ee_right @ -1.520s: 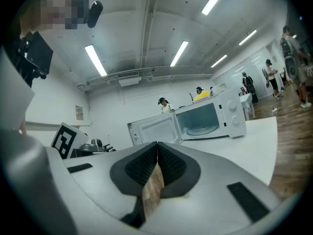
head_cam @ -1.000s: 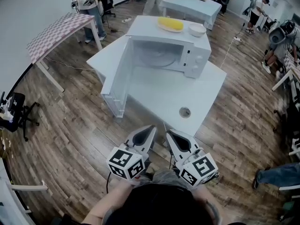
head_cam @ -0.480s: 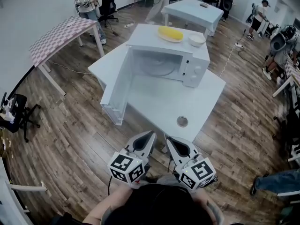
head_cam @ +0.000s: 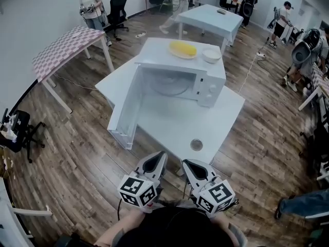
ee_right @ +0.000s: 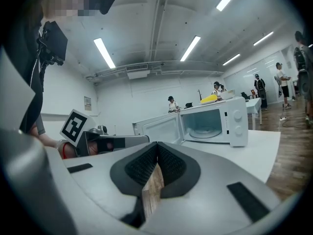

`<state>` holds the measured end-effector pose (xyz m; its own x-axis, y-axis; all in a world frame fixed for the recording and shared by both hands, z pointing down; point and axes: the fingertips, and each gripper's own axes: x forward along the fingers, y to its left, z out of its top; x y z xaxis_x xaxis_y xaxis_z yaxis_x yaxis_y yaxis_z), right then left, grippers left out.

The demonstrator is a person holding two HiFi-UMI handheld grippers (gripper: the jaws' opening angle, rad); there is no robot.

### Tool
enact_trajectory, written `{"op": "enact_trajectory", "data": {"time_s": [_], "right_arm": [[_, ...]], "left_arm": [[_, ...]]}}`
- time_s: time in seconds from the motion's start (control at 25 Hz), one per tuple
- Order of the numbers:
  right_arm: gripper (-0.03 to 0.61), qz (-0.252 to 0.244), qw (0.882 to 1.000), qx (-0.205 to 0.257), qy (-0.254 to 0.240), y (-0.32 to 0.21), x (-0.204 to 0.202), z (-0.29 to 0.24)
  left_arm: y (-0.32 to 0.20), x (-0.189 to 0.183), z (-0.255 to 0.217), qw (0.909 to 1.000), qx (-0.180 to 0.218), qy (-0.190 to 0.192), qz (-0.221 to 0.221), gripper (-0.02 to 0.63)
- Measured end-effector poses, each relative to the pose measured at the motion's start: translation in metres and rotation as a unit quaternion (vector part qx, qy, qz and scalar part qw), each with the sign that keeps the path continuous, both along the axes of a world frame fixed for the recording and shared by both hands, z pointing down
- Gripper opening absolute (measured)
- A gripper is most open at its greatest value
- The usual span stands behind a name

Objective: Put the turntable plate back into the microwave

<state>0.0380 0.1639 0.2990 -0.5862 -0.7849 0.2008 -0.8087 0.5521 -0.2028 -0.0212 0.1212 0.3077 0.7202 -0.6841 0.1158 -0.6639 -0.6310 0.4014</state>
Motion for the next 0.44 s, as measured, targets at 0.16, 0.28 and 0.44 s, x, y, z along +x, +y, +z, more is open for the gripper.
{"op": "enact_trajectory", "data": {"time_s": [0.16,0.28,0.44], "right_arm": [[0.021,-0.008,1.000,-0.009,0.006,0.0011,0.0049,0.0048],[0.021,-0.011,1.000,-0.012,0.007,-0.0003,0.0058,0.0039],[0.021,-0.015,1.000,-0.018,0.012,0.0026,0.0056,0.0036]], "left_arm": [[0.0029,-0.0011,0.0037,0.9999,-0.007,-0.005,-0.009,0.014],[0.0018,-0.0033,0.0064,0.9997,-0.009,-0.018,-0.014,0.014],[0.0049,-0.0030,0.0089,0.9993,-0.008,-0.037,-0.005,0.014]]}}
